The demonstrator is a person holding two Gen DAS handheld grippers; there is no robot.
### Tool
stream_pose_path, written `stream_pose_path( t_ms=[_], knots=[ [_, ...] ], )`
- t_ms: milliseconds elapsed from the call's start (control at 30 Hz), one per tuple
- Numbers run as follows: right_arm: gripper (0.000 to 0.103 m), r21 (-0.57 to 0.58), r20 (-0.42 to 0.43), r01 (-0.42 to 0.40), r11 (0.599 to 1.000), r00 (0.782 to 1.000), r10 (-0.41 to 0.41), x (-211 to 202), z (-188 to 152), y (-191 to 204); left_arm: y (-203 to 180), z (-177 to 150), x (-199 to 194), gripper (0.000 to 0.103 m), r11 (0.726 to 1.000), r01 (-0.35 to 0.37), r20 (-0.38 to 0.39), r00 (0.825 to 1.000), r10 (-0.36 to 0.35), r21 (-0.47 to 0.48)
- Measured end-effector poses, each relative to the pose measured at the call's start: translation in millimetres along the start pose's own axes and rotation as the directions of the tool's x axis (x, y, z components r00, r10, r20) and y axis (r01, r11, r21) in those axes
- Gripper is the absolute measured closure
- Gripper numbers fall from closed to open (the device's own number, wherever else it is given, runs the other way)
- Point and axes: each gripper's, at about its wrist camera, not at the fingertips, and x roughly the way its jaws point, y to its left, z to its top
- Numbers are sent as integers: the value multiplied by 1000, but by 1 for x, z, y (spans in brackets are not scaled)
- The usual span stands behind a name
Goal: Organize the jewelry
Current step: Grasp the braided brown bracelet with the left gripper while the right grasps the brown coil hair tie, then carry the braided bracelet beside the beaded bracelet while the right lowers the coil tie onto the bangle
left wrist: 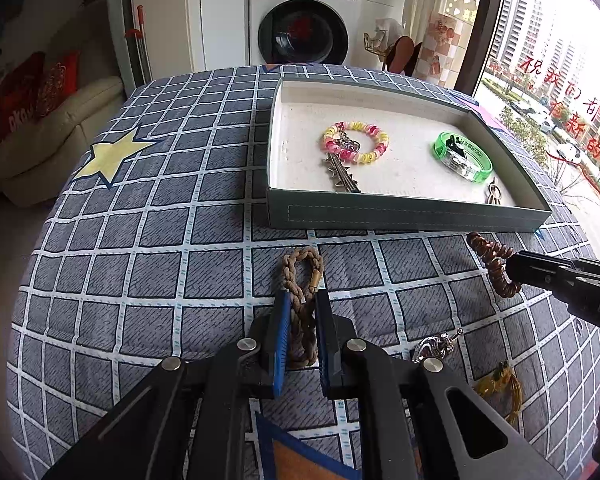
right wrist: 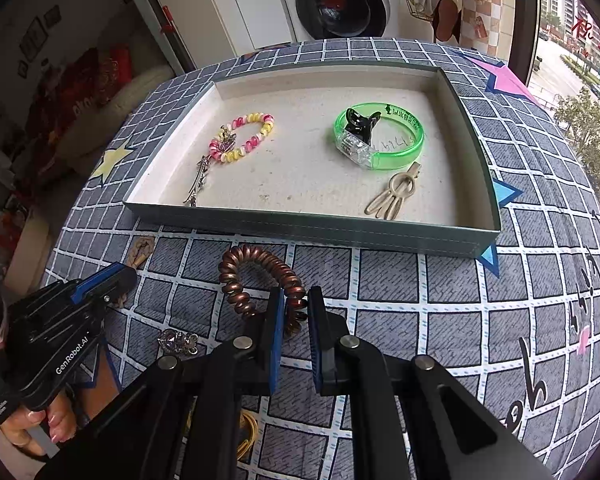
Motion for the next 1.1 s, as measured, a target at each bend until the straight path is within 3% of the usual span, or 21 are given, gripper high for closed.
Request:
stream_pose_path(
  t_ms=[267,500,800,1100],
  knots=[
    [90,-8,23,-23,1000,999,23,-27,-12,-8,10,-2,-24,78,999,21,33,999,-19,-38],
    [90,2,61,-19,1000,998,19,-55,-11,-22,-1,13,-41,78,1000,29,74,997,-28,-8],
    [90,27,132,-13,1000,991,9,-81,16,-40,-27,52,-50,78,997,65,122,990,-68,32],
    [90,67,169,-20,998,986,8,-77,58,-56,-52,92,-32,78,995,79,141,986,-86,52]
  ],
)
